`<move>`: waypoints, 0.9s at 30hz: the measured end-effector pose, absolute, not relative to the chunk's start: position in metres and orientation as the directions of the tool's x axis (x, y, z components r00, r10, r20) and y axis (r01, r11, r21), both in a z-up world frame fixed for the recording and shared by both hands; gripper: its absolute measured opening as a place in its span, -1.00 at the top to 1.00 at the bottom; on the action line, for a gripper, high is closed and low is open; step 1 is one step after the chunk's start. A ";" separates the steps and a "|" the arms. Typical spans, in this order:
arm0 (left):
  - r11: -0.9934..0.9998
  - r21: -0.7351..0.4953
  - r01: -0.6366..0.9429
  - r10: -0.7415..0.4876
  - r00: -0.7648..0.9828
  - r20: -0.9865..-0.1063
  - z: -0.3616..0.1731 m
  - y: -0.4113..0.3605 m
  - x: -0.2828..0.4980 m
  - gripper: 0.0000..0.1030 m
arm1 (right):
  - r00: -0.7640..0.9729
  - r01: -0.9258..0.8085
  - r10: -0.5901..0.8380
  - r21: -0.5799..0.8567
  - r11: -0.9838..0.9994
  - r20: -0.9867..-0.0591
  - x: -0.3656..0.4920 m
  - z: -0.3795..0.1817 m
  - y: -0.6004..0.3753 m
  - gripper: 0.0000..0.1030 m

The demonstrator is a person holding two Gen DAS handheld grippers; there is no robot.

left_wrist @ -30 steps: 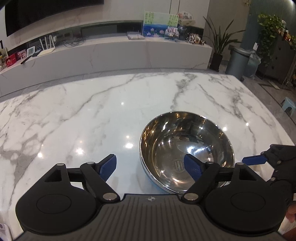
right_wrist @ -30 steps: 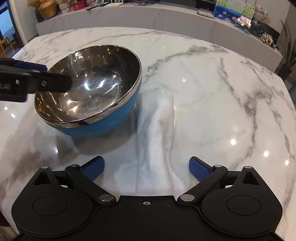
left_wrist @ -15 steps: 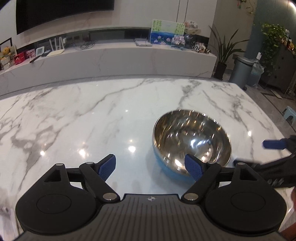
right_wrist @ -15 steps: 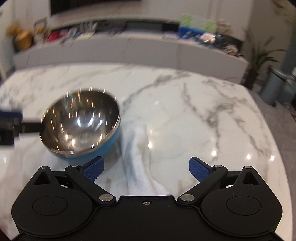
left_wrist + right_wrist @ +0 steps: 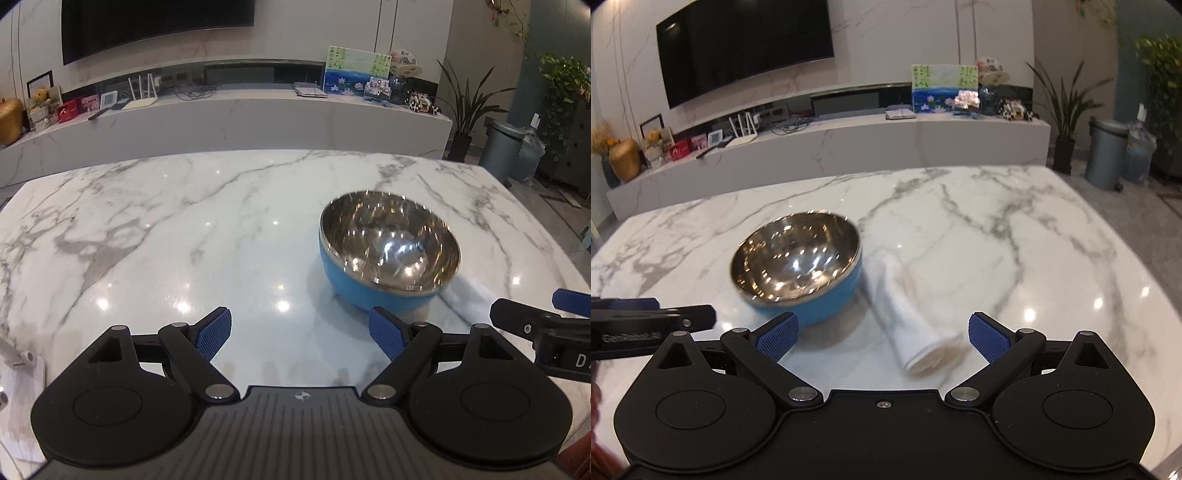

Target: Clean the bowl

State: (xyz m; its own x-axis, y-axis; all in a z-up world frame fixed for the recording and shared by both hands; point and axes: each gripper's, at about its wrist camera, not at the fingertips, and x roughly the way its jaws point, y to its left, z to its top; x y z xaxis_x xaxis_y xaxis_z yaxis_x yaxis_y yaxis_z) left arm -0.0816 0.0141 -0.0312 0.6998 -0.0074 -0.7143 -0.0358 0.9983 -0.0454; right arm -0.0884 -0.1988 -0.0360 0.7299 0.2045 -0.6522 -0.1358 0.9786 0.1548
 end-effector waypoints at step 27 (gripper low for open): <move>0.998 -0.025 -0.062 0.022 0.657 -0.754 -0.049 0.002 -0.086 -0.58 | 0.727 -0.084 0.152 0.133 0.988 -0.670 -0.091 -0.044 -0.190 -0.90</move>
State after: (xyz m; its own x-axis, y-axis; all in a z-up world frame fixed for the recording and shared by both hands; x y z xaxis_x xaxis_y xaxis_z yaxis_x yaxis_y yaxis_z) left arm -0.0856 0.0018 -0.0489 0.6570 0.0219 -0.7536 -0.0615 0.9978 -0.0247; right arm -0.0907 -0.1897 -0.0439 0.7266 0.1518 -0.6701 -0.0841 0.9876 0.1326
